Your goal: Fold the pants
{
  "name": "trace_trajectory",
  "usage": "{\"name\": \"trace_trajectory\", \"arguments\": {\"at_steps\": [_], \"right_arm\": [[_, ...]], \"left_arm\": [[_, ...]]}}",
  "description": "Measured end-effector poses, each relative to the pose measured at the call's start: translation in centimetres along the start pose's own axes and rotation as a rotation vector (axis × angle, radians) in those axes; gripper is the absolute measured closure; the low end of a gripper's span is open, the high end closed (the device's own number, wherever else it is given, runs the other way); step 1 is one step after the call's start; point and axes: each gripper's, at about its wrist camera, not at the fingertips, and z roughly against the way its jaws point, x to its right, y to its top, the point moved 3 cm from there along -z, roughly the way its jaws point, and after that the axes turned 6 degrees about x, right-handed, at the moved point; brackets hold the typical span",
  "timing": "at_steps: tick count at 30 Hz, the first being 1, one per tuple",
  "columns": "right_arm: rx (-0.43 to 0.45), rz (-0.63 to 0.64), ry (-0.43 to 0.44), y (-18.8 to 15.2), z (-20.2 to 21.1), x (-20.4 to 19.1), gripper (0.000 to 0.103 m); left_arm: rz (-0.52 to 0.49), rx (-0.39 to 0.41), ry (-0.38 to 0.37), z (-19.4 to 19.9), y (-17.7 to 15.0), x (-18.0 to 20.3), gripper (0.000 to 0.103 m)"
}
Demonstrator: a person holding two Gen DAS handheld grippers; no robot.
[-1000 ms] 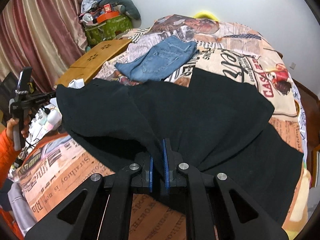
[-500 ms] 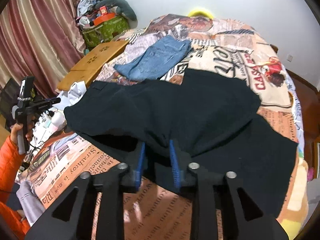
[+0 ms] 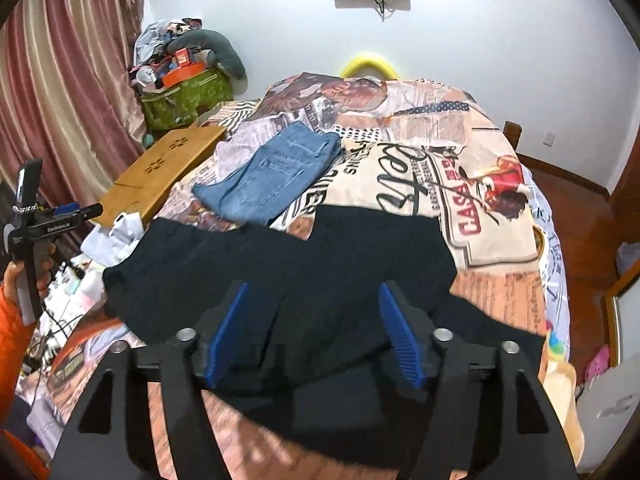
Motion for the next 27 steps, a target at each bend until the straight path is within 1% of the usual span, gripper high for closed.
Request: {"name": "trace_trajectory", "arguments": {"at_steps": [5, 9, 13, 22, 27], "right_arm": [[-0.030, -0.011, -0.005, 1.6, -3.3, 1.3, 0.034], [-0.069, -0.010, -0.008, 2.5, -6.4, 2.3, 0.034], [-0.126, -0.008, 0.000, 3.0, -10.1, 2.8, 0.034], [-0.213, 0.033, 0.015, 4.4, -17.8, 2.9, 0.034], [-0.275, 0.063, 0.008, 4.1, -21.4, 3.0, 0.034]], "left_arm": [[-0.035, -0.012, -0.041, -2.3, 1.5, 3.2, 0.005], [-0.078, -0.036, -0.062, -4.5, 1.8, 5.4, 0.005], [-0.131, -0.069, -0.066, -7.0, 1.7, 7.4, 0.005], [-0.208, -0.115, -0.056, -11.4, 1.0, 9.8, 0.005], [-0.235, -0.148, -0.064, -13.1, 0.2, 10.5, 0.005]]}}
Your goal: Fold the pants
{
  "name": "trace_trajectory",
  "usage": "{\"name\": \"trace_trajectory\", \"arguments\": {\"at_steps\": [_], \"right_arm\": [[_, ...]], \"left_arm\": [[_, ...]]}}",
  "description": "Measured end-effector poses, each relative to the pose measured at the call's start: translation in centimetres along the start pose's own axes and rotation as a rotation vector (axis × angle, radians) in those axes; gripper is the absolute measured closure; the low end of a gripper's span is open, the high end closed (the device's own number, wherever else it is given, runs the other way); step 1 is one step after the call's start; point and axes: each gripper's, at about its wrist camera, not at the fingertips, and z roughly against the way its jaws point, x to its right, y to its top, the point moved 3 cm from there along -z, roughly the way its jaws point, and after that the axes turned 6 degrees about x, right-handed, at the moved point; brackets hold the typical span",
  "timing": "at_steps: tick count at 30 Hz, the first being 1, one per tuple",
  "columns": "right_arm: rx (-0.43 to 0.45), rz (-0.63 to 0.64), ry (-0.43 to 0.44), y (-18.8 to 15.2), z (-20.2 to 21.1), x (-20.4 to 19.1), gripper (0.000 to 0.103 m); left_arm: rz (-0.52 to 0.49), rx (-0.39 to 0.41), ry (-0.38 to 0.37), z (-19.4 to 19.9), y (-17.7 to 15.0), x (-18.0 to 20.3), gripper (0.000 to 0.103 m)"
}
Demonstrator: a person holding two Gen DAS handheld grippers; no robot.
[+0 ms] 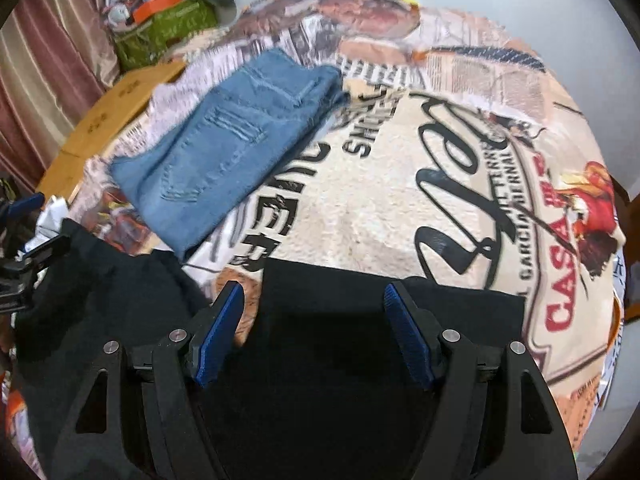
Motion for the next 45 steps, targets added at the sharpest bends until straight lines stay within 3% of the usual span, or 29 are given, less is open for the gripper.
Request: {"name": "trace_trajectory", "arguments": {"at_steps": [3, 5, 8, 10, 13, 20, 33, 38, 45], "right_arm": [[-0.033, -0.003, 0.011, -0.9, -1.5, 0.3, 0.035], [-0.018, 0.012, -0.008, -1.3, -1.7, 0.2, 0.041], [0.005, 0.019, -0.042, -1.5, -1.1, 0.4, 0.061], [0.013, 0.003, -0.041, -1.4, -0.6, 1.1, 0.083], [0.024, -0.029, -0.024, -1.5, 0.1, 2.0, 0.092], [0.125, -0.065, -0.037, -1.6, 5.1, 2.7, 0.093], [0.364, -0.159, -0.149, -3.3, 20.0, 6.7, 0.093], [0.429, -0.195, -0.196, -6.0, 24.8, 8.2, 0.093], [0.413, -0.232, -0.251, -11.3, 26.8, 10.1, 0.093]], "left_arm": [[-0.010, -0.012, -0.003, -0.6, -0.5, 0.4, 0.005], [-0.016, -0.028, -0.009, -1.0, -0.8, 0.7, 0.005], [-0.024, -0.048, -0.003, -1.2, -1.3, 0.9, 0.005], [-0.027, -0.051, -0.001, -1.1, -1.3, 1.1, 0.005], [-0.026, -0.052, -0.008, -0.4, -1.6, 1.2, 0.005], [-0.048, -0.051, -0.027, 2.0, -1.8, 2.1, 0.005], [-0.107, -0.039, -0.139, 7.0, -2.0, 8.3, 0.005], [-0.162, -0.101, -0.218, 7.3, -3.2, 11.7, 0.005], [-0.215, -0.115, -0.227, 7.7, -4.3, 15.3, 0.005]]}}
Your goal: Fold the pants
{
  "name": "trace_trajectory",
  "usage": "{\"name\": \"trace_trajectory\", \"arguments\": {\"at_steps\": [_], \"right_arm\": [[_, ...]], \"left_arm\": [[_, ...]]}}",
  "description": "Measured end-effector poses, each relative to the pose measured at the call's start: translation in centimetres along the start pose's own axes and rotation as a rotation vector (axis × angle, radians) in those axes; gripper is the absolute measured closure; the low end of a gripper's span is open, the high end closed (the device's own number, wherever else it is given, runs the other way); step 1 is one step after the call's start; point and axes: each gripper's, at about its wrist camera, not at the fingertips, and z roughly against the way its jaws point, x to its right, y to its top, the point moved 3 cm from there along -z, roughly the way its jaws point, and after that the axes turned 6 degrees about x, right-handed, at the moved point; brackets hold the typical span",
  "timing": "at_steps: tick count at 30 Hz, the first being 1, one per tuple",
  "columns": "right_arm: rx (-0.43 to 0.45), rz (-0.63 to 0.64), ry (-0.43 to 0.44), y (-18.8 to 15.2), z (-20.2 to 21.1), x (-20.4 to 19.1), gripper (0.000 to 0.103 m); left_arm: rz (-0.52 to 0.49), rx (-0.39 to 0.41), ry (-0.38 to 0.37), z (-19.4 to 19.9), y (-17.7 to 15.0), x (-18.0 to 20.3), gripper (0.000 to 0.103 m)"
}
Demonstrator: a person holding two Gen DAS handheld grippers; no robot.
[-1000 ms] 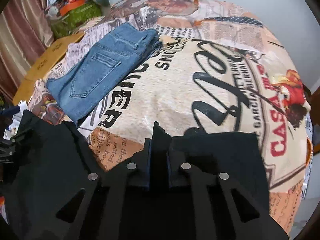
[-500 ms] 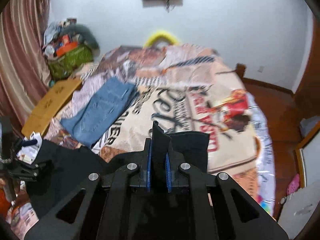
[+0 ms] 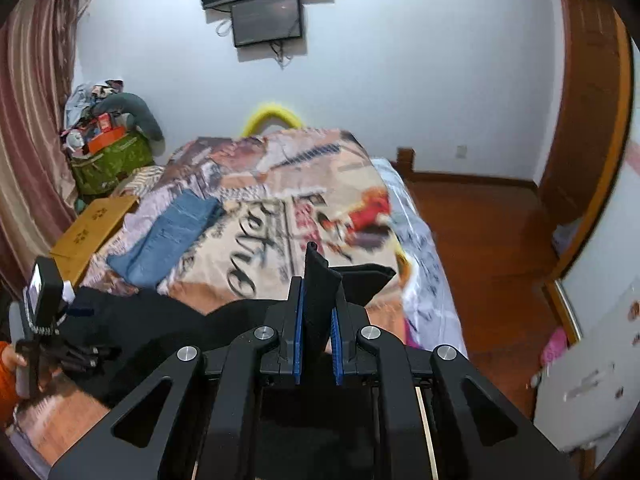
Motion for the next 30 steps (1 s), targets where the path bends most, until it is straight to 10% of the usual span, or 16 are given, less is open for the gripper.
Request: {"name": "trace_trajectory", "arguments": {"at_steps": [17, 22, 30], "right_arm": [[-0.266, -0.154, -0.066, -15.9, -2.3, 5.0, 0.091], [-0.299, -0.178, -0.130, -16.4, -1.5, 5.6, 0.055], [-0.204, -0.109, -0.129, -12.3, 1.4, 3.9, 0.045]], "left_arm": [[0.053, -0.008, -0.005, -0.2, -0.3, 0.6, 0.003], [0.032, 0.009, 0.004, 0.3, -0.3, 0.7, 0.003], [0.030, 0.106, 0.064, 3.0, 0.2, -1.9, 0.003]]}}
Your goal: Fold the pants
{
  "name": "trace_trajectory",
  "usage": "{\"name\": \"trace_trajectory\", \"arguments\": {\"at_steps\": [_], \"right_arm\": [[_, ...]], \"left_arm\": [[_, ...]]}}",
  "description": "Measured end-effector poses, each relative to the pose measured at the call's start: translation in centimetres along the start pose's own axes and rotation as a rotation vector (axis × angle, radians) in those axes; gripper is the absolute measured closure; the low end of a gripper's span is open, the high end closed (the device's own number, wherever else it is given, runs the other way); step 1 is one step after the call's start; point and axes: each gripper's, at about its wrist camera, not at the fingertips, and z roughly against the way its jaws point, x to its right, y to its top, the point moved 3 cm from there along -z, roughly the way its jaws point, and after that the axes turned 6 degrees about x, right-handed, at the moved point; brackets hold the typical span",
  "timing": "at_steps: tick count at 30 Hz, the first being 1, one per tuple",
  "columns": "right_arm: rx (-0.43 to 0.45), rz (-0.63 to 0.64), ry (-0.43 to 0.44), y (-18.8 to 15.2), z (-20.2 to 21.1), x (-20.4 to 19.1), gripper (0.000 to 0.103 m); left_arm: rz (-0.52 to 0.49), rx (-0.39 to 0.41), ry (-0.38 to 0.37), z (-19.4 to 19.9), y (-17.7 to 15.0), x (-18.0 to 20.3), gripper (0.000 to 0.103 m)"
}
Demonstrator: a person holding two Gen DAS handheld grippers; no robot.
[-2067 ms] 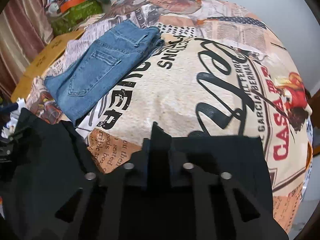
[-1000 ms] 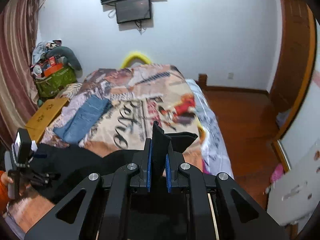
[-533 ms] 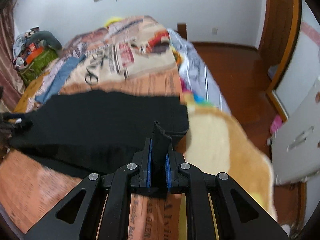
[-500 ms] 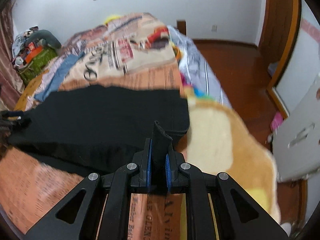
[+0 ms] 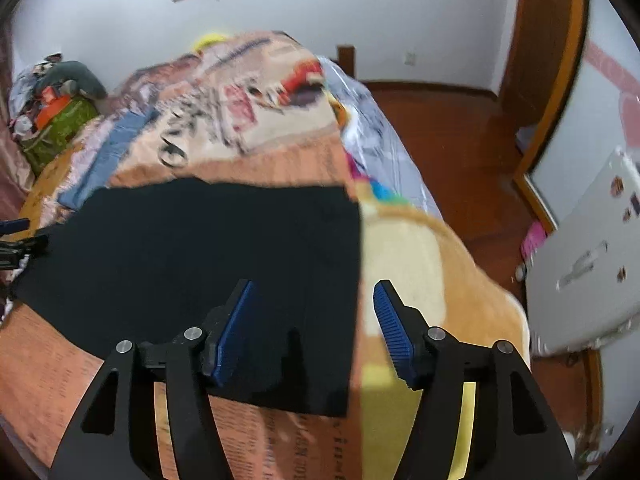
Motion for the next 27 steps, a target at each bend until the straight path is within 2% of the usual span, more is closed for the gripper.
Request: {"name": "trace_trajectory", "arguments": {"at_steps": [5, 11, 18, 23, 27], "right_arm": [[0.073, 0.052, 0.082, 3.5, 1.0, -4.6, 0.045], [0.116, 0.137, 0.247, 7.5, 0.5, -12.6, 0.045], [0.083, 0.286, 0.353, 9.5, -2.7, -22.0, 0.045], [0.016, 0.365, 0.407, 9.5, -6.3, -27.6, 0.045], [-0.043, 0.424, 0.434, 9.3, -9.4, -31.1, 0.045]], "left_arm": [[0.070, 0.075, 0.039, 2.5, 0.7, -4.6, 0.003], [0.183, 0.130, 0.128, 4.4, -0.2, -12.7, 0.003], [0.275, 0.041, 0.213, 2.3, -4.6, -21.0, 0.003], [0.327, -0.038, 0.227, -0.3, -7.7, -24.7, 0.003], [0.367, -0.093, 0.204, -2.7, -9.2, -26.4, 0.003]]}}
